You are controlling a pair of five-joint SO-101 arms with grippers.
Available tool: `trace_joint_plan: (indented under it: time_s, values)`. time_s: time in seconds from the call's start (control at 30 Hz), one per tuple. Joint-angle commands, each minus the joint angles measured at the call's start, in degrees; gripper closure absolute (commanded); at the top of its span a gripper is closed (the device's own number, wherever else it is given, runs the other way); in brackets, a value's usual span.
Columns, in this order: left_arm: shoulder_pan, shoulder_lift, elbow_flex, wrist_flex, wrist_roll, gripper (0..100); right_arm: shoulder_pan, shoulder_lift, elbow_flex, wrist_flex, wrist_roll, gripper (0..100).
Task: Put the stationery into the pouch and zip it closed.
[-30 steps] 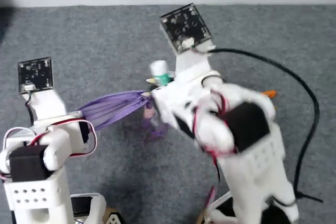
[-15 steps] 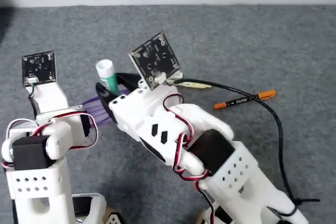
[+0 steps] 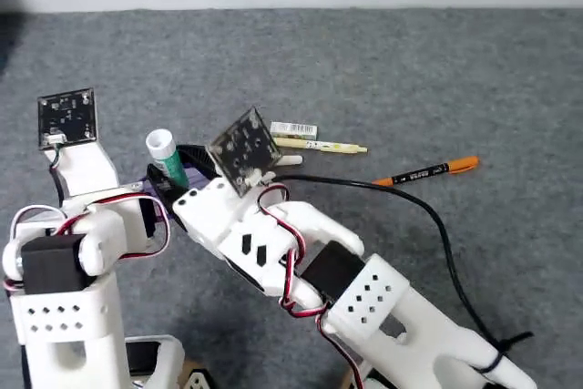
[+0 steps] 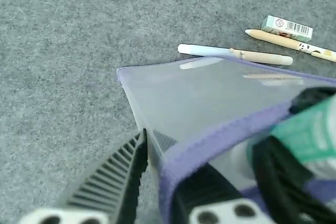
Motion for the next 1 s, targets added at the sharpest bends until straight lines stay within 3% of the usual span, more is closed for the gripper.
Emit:
trace_joint_plan:
  time_s: [0.0, 0.1, 0.17, 0.43, 0.73, 0.97]
  values:
    - [0.70, 1.32, -1.45, -1.05, 0.88, 99, -0.40, -2.07, -1.32, -0.31, 1.23, 93.1]
    - [0.70, 1.41, -1.45, -1.05, 0.88, 99, -0.40, -2.07, -5.63, 6.37, 0.79, 80.8]
    - [0.70, 1.32, -1.45, -1.05, 0.88, 99, -0.31, -2.07, -8.88, 10.42, -1.23, 78.6]
    - [0.70, 1.32, -1.45, -0.97, 0.88, 99, 5.76, -1.98, -20.66, 21.93, -6.15, 89.2]
    - [0.70, 1.32, -1.36, -1.05, 0.88, 99, 24.92, 2.51, -22.68, 34.42, -7.65, 96.1]
    - [0.70, 1.32, -1.36, -1.05, 0.88, 99, 27.65, 14.20, -23.03, 44.88, 3.87, 95.7]
